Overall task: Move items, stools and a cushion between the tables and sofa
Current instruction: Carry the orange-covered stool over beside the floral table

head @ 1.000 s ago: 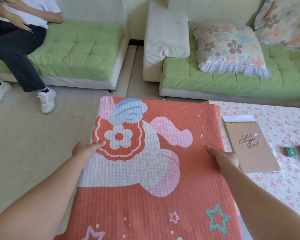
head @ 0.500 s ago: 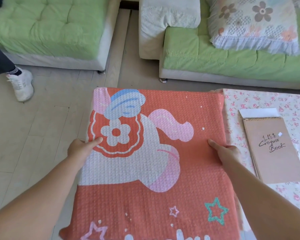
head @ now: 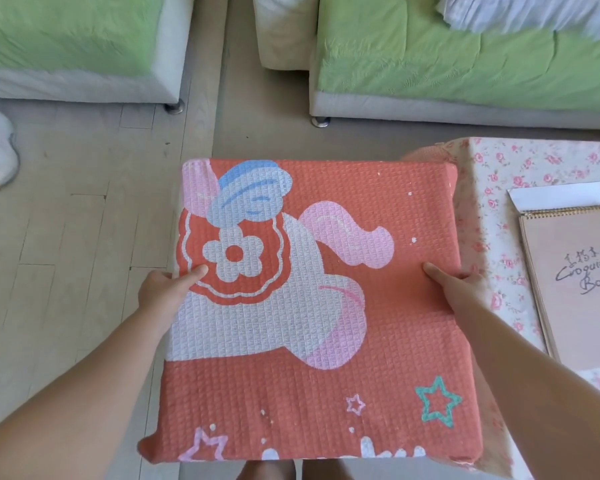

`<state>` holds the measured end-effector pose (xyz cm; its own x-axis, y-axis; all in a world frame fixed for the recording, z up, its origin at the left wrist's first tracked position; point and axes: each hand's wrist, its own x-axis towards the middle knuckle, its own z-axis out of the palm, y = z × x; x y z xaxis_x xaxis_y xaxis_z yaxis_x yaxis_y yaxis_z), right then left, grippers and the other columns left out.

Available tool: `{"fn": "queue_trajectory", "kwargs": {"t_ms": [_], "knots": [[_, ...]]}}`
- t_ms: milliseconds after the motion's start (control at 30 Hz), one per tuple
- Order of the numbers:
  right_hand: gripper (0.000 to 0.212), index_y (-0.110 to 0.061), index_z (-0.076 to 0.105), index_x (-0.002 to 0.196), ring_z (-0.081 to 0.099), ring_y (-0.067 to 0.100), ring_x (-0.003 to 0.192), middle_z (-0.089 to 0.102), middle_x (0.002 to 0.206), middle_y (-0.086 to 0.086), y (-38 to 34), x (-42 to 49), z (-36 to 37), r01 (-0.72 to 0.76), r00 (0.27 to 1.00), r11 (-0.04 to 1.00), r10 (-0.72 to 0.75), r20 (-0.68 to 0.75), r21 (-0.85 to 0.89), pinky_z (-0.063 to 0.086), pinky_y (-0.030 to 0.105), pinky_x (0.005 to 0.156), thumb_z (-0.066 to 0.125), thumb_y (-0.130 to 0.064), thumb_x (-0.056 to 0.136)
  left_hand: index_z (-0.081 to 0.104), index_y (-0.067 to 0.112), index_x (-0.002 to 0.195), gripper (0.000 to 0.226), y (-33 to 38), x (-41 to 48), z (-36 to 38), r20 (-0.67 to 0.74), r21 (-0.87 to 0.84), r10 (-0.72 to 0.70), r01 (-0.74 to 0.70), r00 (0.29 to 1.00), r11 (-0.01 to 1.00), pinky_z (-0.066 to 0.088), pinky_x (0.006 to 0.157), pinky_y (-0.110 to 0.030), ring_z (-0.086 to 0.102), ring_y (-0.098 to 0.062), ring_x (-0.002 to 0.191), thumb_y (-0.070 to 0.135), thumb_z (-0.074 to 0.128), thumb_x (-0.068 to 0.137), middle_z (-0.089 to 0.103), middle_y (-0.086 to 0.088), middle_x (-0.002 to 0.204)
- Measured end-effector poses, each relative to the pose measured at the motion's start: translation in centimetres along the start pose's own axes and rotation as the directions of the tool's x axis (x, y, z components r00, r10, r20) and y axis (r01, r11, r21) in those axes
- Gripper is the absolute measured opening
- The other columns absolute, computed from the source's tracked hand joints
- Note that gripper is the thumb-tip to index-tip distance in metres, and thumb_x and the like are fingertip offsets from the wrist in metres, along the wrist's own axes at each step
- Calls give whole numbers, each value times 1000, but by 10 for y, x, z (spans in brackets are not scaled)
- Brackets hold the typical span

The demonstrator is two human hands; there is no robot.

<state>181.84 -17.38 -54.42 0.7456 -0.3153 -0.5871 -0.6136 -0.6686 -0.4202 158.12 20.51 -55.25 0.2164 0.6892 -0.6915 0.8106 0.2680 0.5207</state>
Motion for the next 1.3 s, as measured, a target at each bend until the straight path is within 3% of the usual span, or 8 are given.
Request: {"fn": "queue_trajectory", "kwargs": {"t_ms": [133, 433, 633, 767, 900, 1033, 1167, 1300], "knots": [[79, -8, 60, 109, 60, 30, 98, 63, 108, 11, 2, 16, -5, -9, 1000, 1000, 9, 4, -23, 51, 42, 89, 78, -61, 53, 67, 12, 76, 41, 4, 3, 19, -6, 25, 5, -5, 1000, 1000, 52, 66, -31, 68, -23, 73, 50, 79, 65, 70, -2, 78], [84, -9, 57, 118, 59, 28, 101, 62, 113, 9, 6, 34, -7, -10, 1000, 999, 12, 28, -41, 49, 37, 84, 76, -62, 55, 67, 12, 77, 39, 6, 3, 37, -28, 19, 12, -12, 1000, 1000, 51, 70, -32, 66, -21, 71, 48, 80, 65, 69, -3, 80], [88, -5, 49, 128, 56, 34, 110, 58, 122, 16, 1, 33, -11, 63, 997, 972, -53, 50, -228, 48, 47, 94, 68, -64, 66, 69, 7, 86, 47, 12, -4, 39, -72, 102, 7, 1, 997, 995, 52, 75, -37, 65, -26, 76, 50, 76, 69, 69, -6, 85], [87, -4, 42, 133, 51, 35, 116, 53, 127, 18, 1, 27, -11, 123, 992, 936, -108, 63, -328, 44, 50, 97, 65, -61, 72, 67, 3, 93, 51, 14, -8, 42, -99, 153, 25, -10, 995, 988, 47, 63, -31, 62, -25, 73, 50, 73, 73, 69, -10, 89], [81, -6, 35, 136, 51, 36, 115, 50, 129, 18, 3, 10, -13, 153, 987, 916, -126, 98, -370, 47, 50, 94, 67, -50, 76, 64, 3, 101, 46, 16, -18, 40, -97, 221, 31, -8, 995, 975, 46, 65, -32, 61, -26, 77, 41, 72, 77, 69, -12, 98], [81, -14, 25, 143, 50, 38, 117, 42, 137, 19, -3, -11, -19, 176, 981, 907, -131, 142, -381, 48, 54, 92, 68, -39, 79, 62, -2, 97, 48, 21, -37, 34, -74, 273, 65, -43, 995, 961, 42, 55, -28, 56, -22, 62, 41, 71, 78, 67, -14, 86], [78, -19, 26, 143, 53, 37, 113, 37, 139, 18, -14, -40, -39, 211, 972, 915, -159, 173, -345, 49, 55, 90, 68, -39, 80, 56, -9, 117, 65, 40, -74, 27, -29, 258, 99, -88, 995, 962, 50, 87, -48, 63, -42, 102, 43, 69, 79, 65, -24, 112], [77, -19, 30, 141, 57, 35, 107, 38, 139, 17, -22, -71, -62, 240, 963, 924, -189, 189, -298, 53, 47, 84, 68, -43, 79, 51, -1, 128, 67, 62, -121, 25, 14, 217, 162, -162, 987, 963, 46, 92, -43, 57, -36, 114, 42, 70, 79, 59, -18, 127]]}}
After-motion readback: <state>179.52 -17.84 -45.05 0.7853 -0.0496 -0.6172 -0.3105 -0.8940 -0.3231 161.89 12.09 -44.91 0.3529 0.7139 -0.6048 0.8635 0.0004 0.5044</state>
